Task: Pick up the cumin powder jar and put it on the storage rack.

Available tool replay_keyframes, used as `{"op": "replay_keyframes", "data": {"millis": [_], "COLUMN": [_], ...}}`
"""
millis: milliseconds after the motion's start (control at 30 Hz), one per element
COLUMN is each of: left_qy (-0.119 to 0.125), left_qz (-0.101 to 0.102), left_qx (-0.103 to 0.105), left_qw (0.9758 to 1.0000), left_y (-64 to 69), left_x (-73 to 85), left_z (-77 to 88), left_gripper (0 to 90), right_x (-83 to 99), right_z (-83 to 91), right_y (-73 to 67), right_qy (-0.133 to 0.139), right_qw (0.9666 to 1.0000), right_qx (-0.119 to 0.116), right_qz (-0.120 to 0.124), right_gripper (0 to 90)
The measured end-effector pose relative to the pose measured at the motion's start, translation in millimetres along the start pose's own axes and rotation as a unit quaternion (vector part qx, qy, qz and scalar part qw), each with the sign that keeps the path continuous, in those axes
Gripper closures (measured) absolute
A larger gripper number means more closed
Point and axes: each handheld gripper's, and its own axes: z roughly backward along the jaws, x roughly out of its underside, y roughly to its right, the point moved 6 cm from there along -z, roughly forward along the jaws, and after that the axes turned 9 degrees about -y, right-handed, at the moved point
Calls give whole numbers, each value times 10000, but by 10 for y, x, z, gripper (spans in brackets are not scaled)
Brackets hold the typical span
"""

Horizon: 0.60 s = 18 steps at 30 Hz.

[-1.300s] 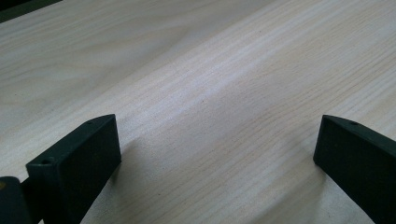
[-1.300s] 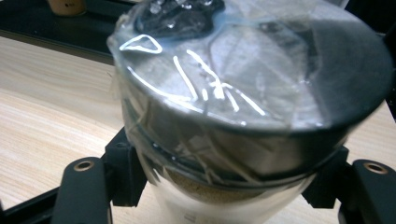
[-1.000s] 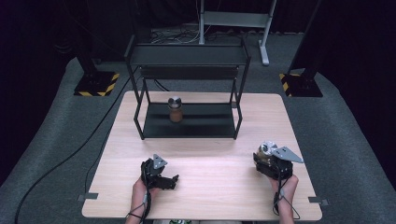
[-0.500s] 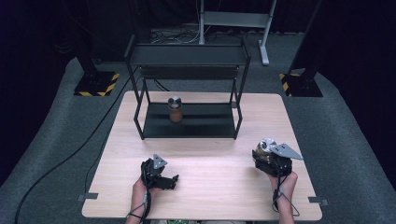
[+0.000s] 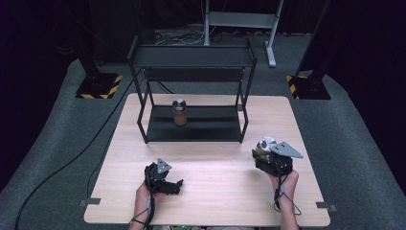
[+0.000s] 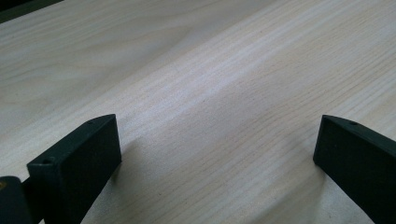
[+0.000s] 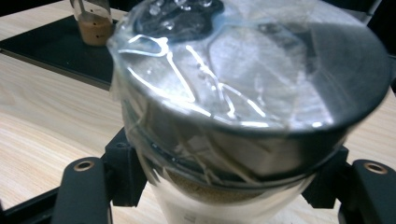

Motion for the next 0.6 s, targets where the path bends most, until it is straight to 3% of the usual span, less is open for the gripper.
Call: {"op": "replay_keyframes", "data": {"millis": [600], "left_qy": [6], "left_qz": [0], "left_qx": [-8], "left_qw": [10000], "left_y": [4], "left_x": [2], "left_z": [0], "left_gripper": [3], "right_x": [-222], "right_z": [-168], "right_y": [-138], "right_qy": [108], "right_qw": [9996], "right_qx": [-191], "right_qz": [203], "right_gripper": [298]}}
